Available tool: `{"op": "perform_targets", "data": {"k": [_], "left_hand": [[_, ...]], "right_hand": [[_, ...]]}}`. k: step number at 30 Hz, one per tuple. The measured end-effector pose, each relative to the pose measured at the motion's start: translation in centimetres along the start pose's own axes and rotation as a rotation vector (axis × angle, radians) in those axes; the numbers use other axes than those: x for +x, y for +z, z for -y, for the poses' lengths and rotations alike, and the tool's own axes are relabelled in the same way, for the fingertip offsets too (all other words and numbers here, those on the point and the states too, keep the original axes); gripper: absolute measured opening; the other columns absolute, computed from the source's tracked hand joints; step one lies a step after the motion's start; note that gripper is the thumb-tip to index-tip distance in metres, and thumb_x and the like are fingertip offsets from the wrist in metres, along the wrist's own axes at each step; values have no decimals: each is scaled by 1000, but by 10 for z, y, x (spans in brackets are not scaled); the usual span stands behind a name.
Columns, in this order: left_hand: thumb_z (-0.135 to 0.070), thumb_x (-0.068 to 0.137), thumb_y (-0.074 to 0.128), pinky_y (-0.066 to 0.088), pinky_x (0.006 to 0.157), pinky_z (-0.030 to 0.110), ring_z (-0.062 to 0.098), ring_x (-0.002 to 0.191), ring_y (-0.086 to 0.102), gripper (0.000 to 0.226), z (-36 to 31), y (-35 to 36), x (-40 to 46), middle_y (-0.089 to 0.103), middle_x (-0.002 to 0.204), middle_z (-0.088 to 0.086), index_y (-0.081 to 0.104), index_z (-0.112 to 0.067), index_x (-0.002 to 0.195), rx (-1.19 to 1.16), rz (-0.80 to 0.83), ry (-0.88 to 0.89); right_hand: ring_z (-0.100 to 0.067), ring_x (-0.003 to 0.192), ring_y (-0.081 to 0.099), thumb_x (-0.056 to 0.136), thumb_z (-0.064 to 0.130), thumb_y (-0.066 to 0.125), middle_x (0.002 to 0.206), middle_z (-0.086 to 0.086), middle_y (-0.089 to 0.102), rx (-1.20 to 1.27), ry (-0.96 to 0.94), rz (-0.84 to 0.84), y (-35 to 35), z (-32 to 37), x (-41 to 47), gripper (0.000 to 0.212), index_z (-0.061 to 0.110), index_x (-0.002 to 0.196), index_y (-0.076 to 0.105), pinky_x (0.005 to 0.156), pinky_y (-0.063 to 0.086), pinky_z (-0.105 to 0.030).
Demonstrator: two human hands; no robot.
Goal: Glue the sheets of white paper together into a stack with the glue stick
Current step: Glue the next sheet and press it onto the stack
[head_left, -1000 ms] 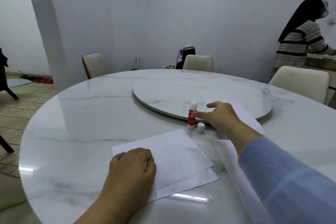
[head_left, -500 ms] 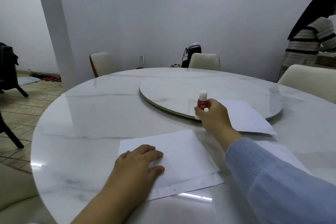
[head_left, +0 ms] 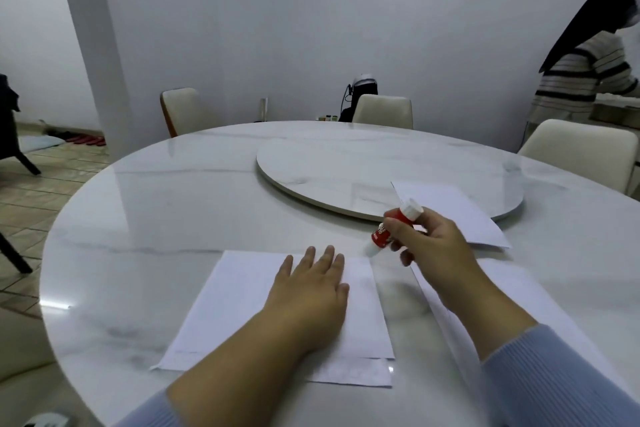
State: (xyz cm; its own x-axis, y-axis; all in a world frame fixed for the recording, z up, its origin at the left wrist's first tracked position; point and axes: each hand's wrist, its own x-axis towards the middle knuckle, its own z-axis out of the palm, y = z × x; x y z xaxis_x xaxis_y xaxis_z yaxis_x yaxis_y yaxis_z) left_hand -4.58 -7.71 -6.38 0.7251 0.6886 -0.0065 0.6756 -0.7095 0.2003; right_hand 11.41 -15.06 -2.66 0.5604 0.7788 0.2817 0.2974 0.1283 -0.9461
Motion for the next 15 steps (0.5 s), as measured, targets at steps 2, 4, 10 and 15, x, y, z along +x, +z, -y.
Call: {"op": "perform_targets", "data": {"k": [2,4,10,15], "left_hand": [[-36,98,13,-5,119,41,16,146,-9,54,2,4,1,-7,160,-6,-1,-24,149,16,7,-2],[-37,98,13,-5,118,41,15,146,-9,54,3,4,1,-8,159,-7,-1,-25,149,19,5,-2],[-37,98,13,-6,118,40,13,146,-9,54,2,4,3,-8,159,-8,-1,-27,149,6,8,-9],[-37,98,13,-6,118,39,12,146,-9,54,2,3,2,-7,159,-9,-1,-27,149,1,12,-11]], "right_hand": [[-9,61,63,87,19,65,80,-4,73,-41,10,49,7,-8,0,3,21,89,66,57,51,-28],[-12,66,65,87,20,66,83,-3,73,-122,-2,102,12,-13,-1,3,22,89,65,69,55,-33],[-3,60,61,80,22,66,72,7,72,-243,-86,190,10,-6,-7,3,22,77,65,70,53,-35],[-14,51,59,67,21,65,70,-14,70,-238,-40,397,-1,11,-19,12,11,73,69,50,48,-27]]}}
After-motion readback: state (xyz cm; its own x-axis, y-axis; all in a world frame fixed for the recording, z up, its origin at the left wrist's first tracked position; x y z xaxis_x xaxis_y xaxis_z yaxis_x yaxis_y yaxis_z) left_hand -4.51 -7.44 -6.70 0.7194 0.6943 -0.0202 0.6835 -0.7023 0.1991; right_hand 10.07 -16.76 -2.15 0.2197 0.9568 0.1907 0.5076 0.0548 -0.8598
